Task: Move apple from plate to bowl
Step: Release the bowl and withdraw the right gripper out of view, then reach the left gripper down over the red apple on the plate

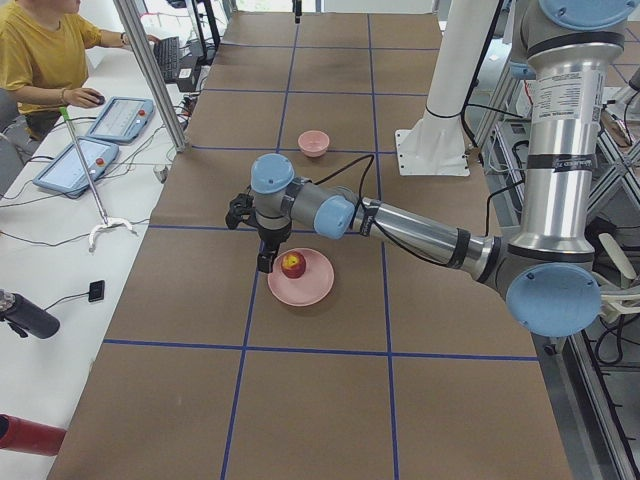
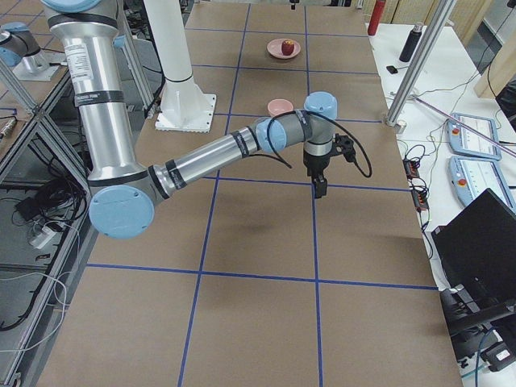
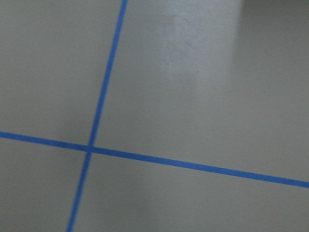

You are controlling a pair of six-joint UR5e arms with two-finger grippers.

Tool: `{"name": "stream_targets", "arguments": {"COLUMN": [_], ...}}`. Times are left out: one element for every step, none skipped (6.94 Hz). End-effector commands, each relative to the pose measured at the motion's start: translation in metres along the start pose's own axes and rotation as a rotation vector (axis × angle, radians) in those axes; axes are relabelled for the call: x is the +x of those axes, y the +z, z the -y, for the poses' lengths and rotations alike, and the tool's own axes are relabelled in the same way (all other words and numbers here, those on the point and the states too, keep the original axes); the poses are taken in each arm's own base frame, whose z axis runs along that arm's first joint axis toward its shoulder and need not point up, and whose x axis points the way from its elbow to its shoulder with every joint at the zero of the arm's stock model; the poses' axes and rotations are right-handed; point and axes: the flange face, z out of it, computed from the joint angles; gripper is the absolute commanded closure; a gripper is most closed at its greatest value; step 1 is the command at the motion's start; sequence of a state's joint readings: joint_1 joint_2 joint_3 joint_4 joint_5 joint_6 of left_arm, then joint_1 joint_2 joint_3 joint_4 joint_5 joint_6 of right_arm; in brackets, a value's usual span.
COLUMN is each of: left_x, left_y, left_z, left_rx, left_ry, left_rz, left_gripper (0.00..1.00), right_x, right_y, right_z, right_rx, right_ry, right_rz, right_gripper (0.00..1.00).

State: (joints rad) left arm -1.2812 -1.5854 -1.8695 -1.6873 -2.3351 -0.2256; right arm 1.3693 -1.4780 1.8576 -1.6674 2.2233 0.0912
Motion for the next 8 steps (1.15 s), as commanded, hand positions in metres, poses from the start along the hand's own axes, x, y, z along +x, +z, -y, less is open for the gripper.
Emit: {"name": "stream_targets", "arguments": {"left_x": [0.055,0.062,0.067,0.064,0.063,0.066,0.057,0.047], "left_y": [0.044,0.063,0.077,0.089,0.105,0.123,0.139,0.151], "left_z": [0.006,0.005,0.004,0.003,0.001,0.002,0.001,0.001], "left_rx": [-0.026,-0.024,-0.018,-0.017,-0.029,-0.039,-0.035,-0.028], "left_ry": [0.021,0.045,0.051,0.054,0.067,0.082,0.095,0.101], "left_rz": [0.039,0.035,0.019,0.017,0.038,0.03,0.021,0.018], "left_gripper": [0.0,0.0,0.0,0.0,0.0,0.0,0.0,0.01], "right_x": [0.12,0.154,0.164,0.166,0.167,0.166,0.165,0.165], "right_y": [0.005,0.016,0.023,0.025,0.027,0.027,0.027,0.027], "right_z": [-0.091,-0.123,-0.143,-0.144,-0.146,-0.146,-0.147,-0.147], "right_rx": [-0.039,-0.063,-0.078,-0.083,-0.086,-0.085,-0.083,-0.083], "right_ry": [-0.019,0.012,0.044,0.055,0.062,0.065,0.067,0.067], "right_rz": [0.001,0.004,0.007,0.008,0.009,0.018,0.027,0.027], "right_gripper": [0.0,0.0,0.0,0.0,0.0,0.0,0.0,0.0]}}
